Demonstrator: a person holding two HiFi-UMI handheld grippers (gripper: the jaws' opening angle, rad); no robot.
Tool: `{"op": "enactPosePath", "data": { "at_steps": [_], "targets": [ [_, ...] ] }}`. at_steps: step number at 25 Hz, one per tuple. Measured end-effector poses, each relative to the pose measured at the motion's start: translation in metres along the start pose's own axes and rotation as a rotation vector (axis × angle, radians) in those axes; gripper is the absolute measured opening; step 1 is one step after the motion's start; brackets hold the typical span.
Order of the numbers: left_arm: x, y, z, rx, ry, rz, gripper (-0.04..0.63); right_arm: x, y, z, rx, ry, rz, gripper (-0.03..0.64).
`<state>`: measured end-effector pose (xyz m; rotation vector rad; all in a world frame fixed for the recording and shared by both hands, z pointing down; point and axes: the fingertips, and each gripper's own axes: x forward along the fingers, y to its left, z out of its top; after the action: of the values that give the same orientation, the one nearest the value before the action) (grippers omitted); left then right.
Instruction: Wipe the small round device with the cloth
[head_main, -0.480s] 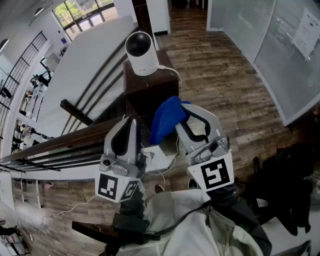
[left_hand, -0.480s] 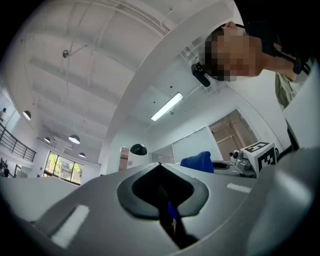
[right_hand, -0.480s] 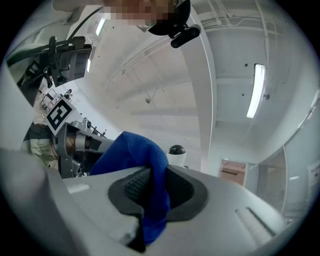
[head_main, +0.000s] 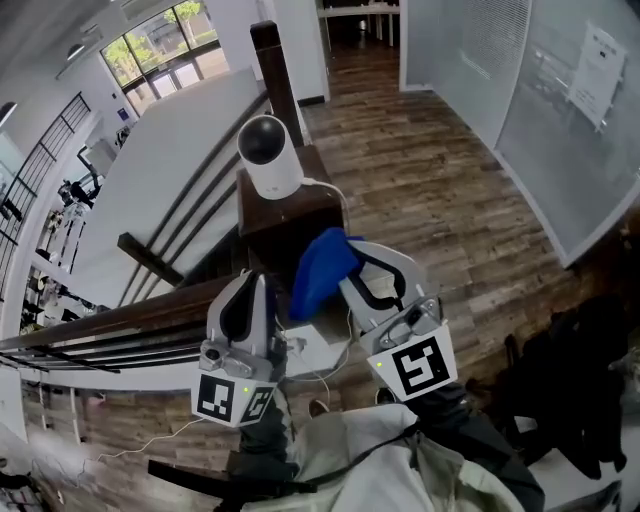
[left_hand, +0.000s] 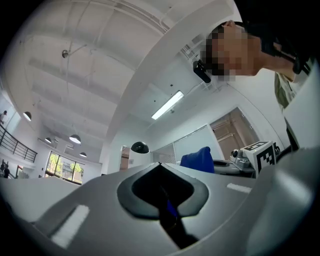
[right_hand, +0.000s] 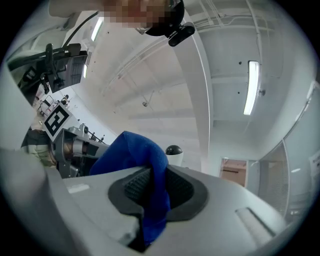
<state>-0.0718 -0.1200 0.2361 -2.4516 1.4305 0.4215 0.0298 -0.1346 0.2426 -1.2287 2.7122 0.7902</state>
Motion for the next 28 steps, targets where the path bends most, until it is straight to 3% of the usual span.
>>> {"op": "enactPosePath", "data": {
  "at_steps": [2,5,10,12,16,23,25,28],
  "targets": [
    [0.002,0.001,0.000,0.003,-0.001,-0.005,0.000,0.001,-0.003,0.000,-0.022,-0.008,-0.010,0.060],
    [0.006,0.005,0.001,0.020,0.005,-0.013,0.000,0.011,-0.015,0.010,-0.153,-0.038,-0.024,0.060],
    [0.023,0.020,0.033,0.068,-0.031,-0.029,0.000,0.044,-0.076,0.072,-0.358,-0.143,-0.100,0.060],
    [0.030,0.030,0.041,0.088,-0.032,-0.023,0.000,0.061,-0.096,0.087,-0.358,-0.154,-0.137,0.060],
    [0.047,0.048,0.042,0.103,-0.019,-0.010,0.000,0.101,-0.118,0.076,-0.350,-0.037,-0.200,0.060],
    [0.062,0.055,0.037,0.089,-0.011,-0.022,0.000,0.139,-0.077,0.049,-0.572,0.007,-0.178,0.060],
    [0.065,0.059,0.034,0.083,-0.006,-0.022,0.000,0.135,-0.071,0.044,-0.583,0.000,-0.185,0.060],
    [0.063,0.067,0.027,0.066,-0.002,-0.006,0.000,0.125,-0.058,0.030,-0.556,0.027,-0.099,0.060]
  ]
}}
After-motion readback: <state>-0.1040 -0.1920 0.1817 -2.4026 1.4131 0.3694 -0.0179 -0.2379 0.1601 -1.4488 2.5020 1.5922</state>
